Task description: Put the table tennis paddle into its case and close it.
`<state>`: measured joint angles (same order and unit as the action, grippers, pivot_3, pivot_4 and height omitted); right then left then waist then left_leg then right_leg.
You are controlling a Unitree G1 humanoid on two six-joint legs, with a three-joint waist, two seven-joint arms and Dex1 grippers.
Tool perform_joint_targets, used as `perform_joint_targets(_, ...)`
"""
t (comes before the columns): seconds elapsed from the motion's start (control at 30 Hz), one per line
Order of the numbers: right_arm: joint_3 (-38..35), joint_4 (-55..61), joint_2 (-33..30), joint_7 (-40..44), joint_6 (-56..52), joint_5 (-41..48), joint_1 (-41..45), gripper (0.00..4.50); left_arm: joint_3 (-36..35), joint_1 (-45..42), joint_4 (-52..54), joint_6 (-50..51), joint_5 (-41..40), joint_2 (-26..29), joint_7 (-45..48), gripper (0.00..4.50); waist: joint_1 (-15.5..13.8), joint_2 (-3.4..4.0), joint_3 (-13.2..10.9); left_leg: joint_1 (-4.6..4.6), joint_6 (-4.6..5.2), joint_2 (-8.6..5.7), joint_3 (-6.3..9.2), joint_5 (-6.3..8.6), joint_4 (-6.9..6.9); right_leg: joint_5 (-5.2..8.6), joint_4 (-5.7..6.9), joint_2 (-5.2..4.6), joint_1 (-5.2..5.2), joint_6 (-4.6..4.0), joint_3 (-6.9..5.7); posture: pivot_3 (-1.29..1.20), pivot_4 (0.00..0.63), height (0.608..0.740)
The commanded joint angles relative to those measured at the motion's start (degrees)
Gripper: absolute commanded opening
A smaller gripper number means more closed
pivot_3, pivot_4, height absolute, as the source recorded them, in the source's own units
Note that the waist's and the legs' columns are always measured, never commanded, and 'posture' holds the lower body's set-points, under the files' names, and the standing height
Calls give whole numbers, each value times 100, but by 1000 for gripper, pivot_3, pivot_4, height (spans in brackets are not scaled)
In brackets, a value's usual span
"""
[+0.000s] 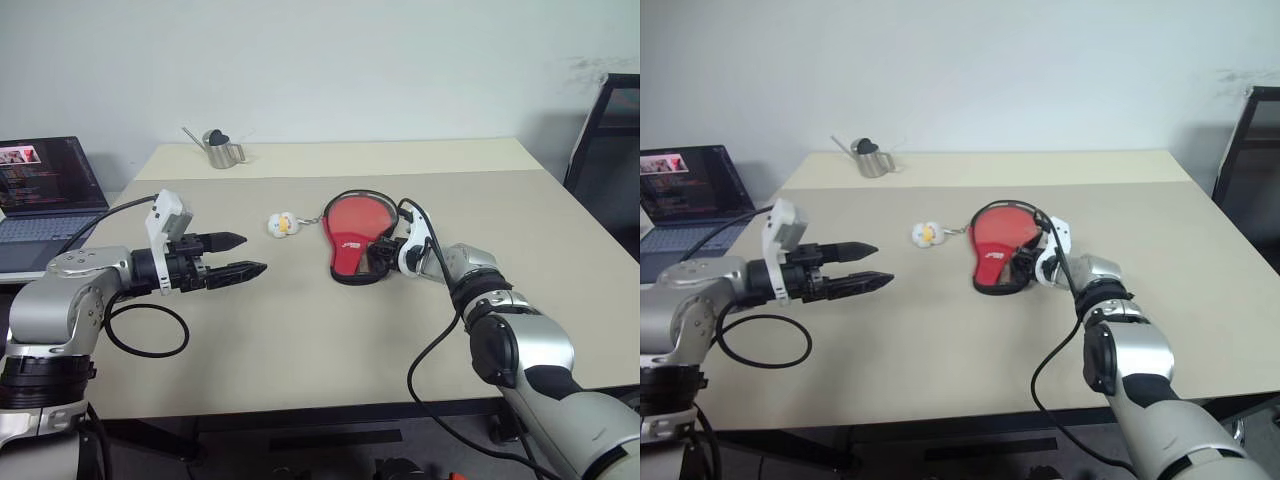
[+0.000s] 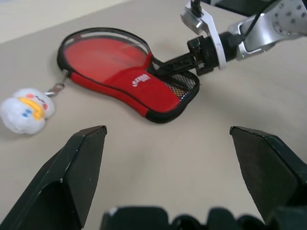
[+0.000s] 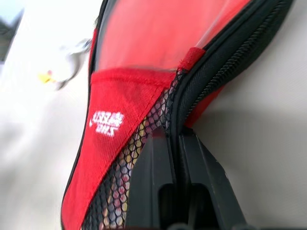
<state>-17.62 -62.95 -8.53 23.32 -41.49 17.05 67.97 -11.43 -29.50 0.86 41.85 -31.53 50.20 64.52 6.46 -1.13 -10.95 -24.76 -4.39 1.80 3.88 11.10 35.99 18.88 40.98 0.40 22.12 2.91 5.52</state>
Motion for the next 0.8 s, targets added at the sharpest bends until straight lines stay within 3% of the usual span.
perform_joint_targets(0.03, 235, 1078, 12, 288, -917, 223, -370, 14, -78, 135, 424, 10, -167, 94, 21, 4500, -4, 0, 0, 0, 0, 0, 0, 0, -1, 0, -1, 0, 0, 0, 0, 0, 150, 740)
perform_joint_targets(0.27, 244, 4205, -62, -114, -3065, 804, -1773, 14, -28, 567, 930, 179, -373, 177, 140, 4500, -38, 0, 0, -2, 1, 1, 2, 1, -5, 1, -7, -1, 0, -1, 0, 0, 150, 740)
perform_joint_targets(0.47, -168, 6730, 412, -745, -4888, 1230, -2685, 14, 63, 995, 1336, 183, -467, 331, 334, 4500, -54, 0, 0, -2, 1, 4, 4, 1, -6, 3, -3, 1, 3, -4, 0, 0, 150, 740)
perform_joint_targets(0.8, -457, 8411, 1357, -2510, -5101, 2506, -3993, 14, 161, 1359, 1649, 232, -616, 519, 503, 4500, -84, -1, 1, -3, 1, 4, 0, 1, -11, 6, -8, 2, 7, -7, 2, 0, 150, 740)
